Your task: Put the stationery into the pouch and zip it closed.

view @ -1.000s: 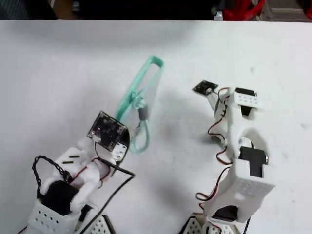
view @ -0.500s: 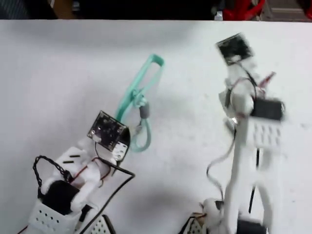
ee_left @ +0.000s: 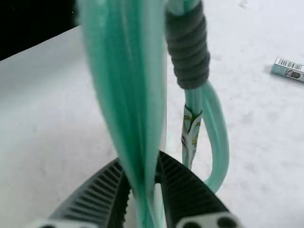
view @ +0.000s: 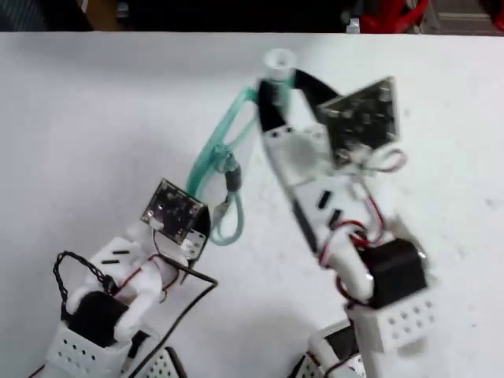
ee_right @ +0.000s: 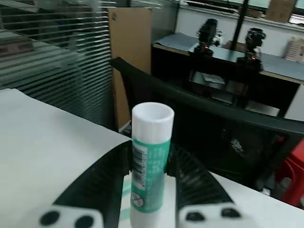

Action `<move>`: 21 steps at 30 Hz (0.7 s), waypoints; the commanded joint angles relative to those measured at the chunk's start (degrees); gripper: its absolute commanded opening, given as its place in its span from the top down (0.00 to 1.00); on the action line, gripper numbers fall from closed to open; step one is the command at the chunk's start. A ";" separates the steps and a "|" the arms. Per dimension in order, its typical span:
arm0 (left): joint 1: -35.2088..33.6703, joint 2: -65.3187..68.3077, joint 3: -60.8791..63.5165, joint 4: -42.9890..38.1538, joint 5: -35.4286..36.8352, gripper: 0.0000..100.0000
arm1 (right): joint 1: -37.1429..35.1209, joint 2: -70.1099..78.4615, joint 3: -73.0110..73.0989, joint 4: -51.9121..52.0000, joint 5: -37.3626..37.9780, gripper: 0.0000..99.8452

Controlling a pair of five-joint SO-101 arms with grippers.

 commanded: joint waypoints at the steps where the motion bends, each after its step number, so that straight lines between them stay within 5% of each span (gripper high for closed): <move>1: -0.04 -0.04 -0.53 -1.67 -0.35 0.98 | -3.56 5.49 -2.55 -4.00 -0.44 0.98; 18: -0.48 -0.04 -0.53 -1.76 -0.35 0.98 | -3.47 15.60 -6.42 0.04 -0.53 0.98; 21: -0.48 -0.04 -0.53 -1.93 -0.35 0.95 | -3.56 15.60 -6.59 5.58 -0.44 0.89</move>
